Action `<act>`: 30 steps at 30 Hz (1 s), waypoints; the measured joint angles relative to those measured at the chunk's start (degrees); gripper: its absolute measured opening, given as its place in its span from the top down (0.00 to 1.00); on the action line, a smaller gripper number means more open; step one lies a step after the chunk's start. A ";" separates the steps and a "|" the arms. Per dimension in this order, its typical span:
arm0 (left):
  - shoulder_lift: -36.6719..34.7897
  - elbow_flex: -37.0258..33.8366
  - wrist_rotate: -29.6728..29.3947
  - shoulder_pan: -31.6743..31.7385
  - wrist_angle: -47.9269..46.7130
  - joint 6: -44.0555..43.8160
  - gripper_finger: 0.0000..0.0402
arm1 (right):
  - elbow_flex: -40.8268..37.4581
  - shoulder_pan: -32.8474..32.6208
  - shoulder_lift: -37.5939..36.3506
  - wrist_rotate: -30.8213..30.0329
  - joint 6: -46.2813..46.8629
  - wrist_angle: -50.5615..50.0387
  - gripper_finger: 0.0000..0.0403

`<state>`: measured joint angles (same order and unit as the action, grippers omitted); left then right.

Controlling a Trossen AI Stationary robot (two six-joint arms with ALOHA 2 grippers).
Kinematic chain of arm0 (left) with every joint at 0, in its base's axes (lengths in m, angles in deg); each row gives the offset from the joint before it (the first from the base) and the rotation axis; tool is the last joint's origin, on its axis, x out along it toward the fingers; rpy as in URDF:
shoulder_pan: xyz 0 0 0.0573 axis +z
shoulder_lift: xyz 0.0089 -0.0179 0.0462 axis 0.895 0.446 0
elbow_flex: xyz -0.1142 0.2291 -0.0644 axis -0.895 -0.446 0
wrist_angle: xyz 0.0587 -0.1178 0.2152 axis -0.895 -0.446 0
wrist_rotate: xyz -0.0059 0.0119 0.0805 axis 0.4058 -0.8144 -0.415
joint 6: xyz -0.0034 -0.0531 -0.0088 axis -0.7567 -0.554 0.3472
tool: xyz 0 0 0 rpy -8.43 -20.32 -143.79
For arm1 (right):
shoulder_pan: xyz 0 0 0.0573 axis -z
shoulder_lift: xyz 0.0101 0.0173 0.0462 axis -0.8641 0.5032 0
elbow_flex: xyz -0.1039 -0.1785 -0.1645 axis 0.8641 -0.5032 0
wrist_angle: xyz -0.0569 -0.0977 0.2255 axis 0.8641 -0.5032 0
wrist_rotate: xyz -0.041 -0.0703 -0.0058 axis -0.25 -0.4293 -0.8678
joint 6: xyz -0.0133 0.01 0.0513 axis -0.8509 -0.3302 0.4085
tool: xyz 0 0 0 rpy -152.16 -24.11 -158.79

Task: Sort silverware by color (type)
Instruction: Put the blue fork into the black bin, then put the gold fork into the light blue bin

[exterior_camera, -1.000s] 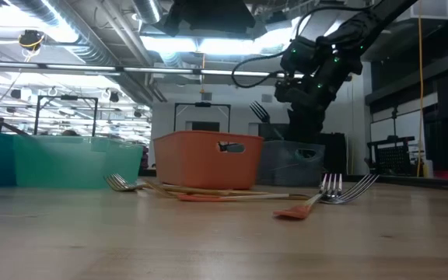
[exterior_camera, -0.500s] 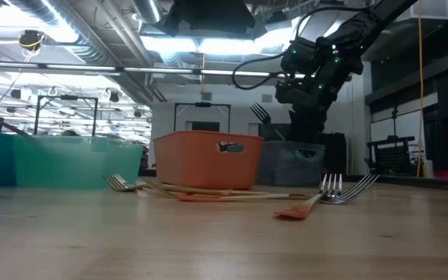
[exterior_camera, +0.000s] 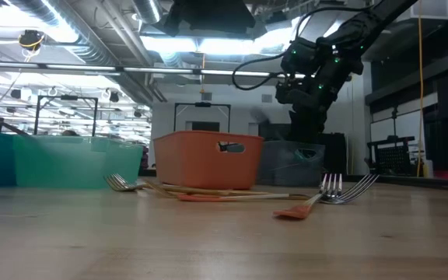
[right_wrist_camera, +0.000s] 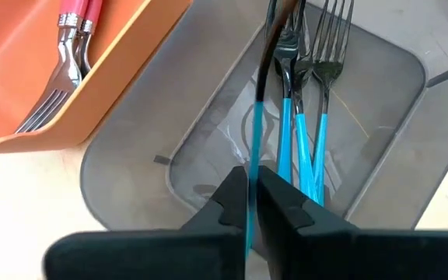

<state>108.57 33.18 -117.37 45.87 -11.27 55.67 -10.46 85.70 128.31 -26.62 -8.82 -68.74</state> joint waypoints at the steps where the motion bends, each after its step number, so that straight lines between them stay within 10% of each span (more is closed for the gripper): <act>1: 0.01 0.00 -0.02 0.00 0.00 0.00 0.79 | 0.00 0.00 0.20 -0.19 0.01 0.39 0.94; 18: 0.01 0.00 0.08 0.00 -0.98 0.00 0.79 | 0.00 0.00 3.30 -2.34 0.00 2.45 0.89; 30: 0.01 0.00 10.92 0.00 -4.32 0.13 0.79 | 0.00 0.00 3.30 -2.31 0.02 2.45 0.89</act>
<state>108.58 33.18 -106.45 45.87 -15.59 55.80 -10.46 85.70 131.61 -28.93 -8.81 -66.29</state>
